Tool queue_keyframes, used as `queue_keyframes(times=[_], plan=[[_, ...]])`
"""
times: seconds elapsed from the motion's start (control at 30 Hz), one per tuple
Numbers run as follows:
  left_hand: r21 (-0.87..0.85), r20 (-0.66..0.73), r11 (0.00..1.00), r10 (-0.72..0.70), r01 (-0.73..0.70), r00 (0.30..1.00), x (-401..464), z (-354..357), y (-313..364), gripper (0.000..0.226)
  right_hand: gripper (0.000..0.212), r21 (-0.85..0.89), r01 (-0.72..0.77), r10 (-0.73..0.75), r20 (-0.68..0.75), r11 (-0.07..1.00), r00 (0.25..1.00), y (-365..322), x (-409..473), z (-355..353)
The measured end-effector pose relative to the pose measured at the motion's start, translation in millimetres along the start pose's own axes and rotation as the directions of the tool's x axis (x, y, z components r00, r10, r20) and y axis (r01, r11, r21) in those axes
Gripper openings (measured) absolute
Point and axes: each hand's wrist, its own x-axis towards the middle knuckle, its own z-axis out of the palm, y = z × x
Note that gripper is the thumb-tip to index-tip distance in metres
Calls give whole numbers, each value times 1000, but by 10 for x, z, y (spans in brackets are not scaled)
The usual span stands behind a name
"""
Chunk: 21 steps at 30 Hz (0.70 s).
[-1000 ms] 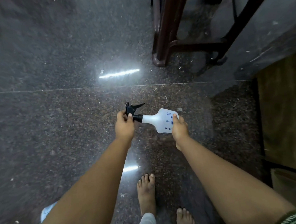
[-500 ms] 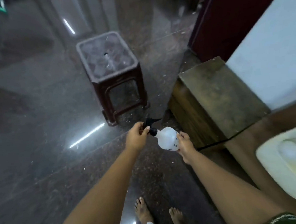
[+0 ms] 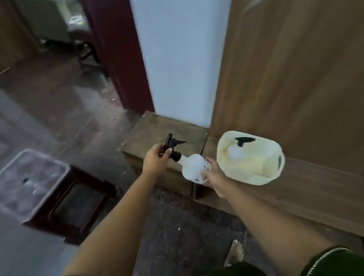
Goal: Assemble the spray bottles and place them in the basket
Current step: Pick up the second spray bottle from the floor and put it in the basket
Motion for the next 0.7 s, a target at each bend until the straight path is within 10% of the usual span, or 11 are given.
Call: queue_keyframes(times=[0.23, 0.7], plan=[[83, 283, 956, 249, -282, 926, 338, 1347, 1150, 18, 89, -269, 65, -143, -281, 961, 949, 45, 115, -1442], [185, 723, 752, 332, -633, 606, 914, 3167, 1684, 15, 65, 9, -22, 23, -424, 1000, 905, 401, 984, -2650]])
